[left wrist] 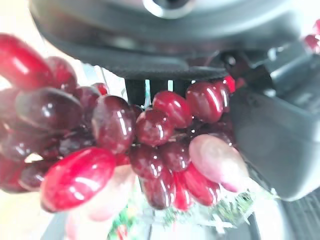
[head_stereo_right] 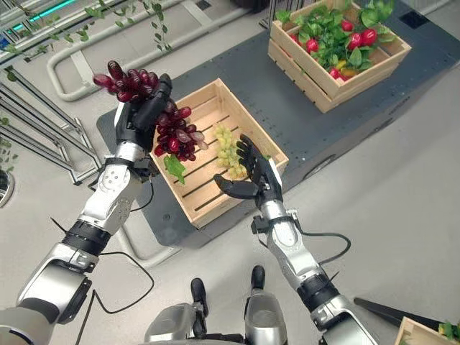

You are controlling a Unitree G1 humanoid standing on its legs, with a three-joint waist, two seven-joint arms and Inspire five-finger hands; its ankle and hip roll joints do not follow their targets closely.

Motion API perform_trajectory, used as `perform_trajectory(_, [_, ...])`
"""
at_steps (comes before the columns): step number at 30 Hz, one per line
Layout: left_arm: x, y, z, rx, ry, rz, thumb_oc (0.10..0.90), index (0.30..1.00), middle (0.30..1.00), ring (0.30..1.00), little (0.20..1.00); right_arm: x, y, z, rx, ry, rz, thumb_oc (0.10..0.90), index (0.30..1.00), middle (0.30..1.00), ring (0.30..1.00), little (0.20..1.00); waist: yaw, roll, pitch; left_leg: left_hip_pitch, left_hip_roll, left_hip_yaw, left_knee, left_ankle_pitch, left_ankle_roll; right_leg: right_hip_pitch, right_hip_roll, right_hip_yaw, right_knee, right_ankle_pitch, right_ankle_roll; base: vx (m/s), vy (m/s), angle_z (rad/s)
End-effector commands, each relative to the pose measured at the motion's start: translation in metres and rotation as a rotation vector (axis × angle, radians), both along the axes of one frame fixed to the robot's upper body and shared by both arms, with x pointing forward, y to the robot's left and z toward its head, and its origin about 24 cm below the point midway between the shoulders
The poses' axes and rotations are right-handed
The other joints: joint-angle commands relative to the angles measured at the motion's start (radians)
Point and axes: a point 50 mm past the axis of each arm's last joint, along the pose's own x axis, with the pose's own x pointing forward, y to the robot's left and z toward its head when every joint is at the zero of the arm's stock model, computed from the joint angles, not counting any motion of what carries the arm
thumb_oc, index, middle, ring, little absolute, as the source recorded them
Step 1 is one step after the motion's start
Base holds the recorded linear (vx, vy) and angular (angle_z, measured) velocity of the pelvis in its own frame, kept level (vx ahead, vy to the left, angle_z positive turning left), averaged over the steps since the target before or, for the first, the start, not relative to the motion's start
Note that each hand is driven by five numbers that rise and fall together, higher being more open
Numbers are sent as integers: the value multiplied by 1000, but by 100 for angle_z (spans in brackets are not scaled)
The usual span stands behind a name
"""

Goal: Pick up the fruits from the basket on one side to the basket on the other side

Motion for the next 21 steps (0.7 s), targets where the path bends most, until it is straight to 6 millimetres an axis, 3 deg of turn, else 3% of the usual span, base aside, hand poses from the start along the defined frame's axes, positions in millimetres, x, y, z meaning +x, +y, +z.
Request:
perform_trajectory(1, [-7,-16,9,-29,-90,-140,400,300,300,300,300,-8,19,1,88,-2,144,800,900,900,900,900,33,-13,-279,-40,-25,-19,44,-82,-13,21,-64,10,-17,-54,16,7,-89,13])
perform_trajectory(6, [-8,-40,7,54,-57,-337,400,300,300,300,300,5,35,15,71,10,225,800,900,900,900,900,56,-16,-316,-9,-19,-38,-26,-54,-25,61,-49,-18,-68,-42,14,10,-80,8])
perform_trajectory(13, [-9,-58,1,199,-15,-515,400,300,300,300,300,19,39,29,3,-2,218,800,900,900,900,900,73,-21,-339,-6,-11,-60,-32,-52,-30,83,-40,-41,-68,-57,6,6,-53,8])
perform_trajectory(21, [-19,-73,-3,267,-10,-680,400,300,300,300,300,22,43,19,-14,77,261,800,900,900,900,900,85,-21,-350,14,-5,-61,-32,-61,-31,107,-40,-48,-68,-70,4,18,-21,5])
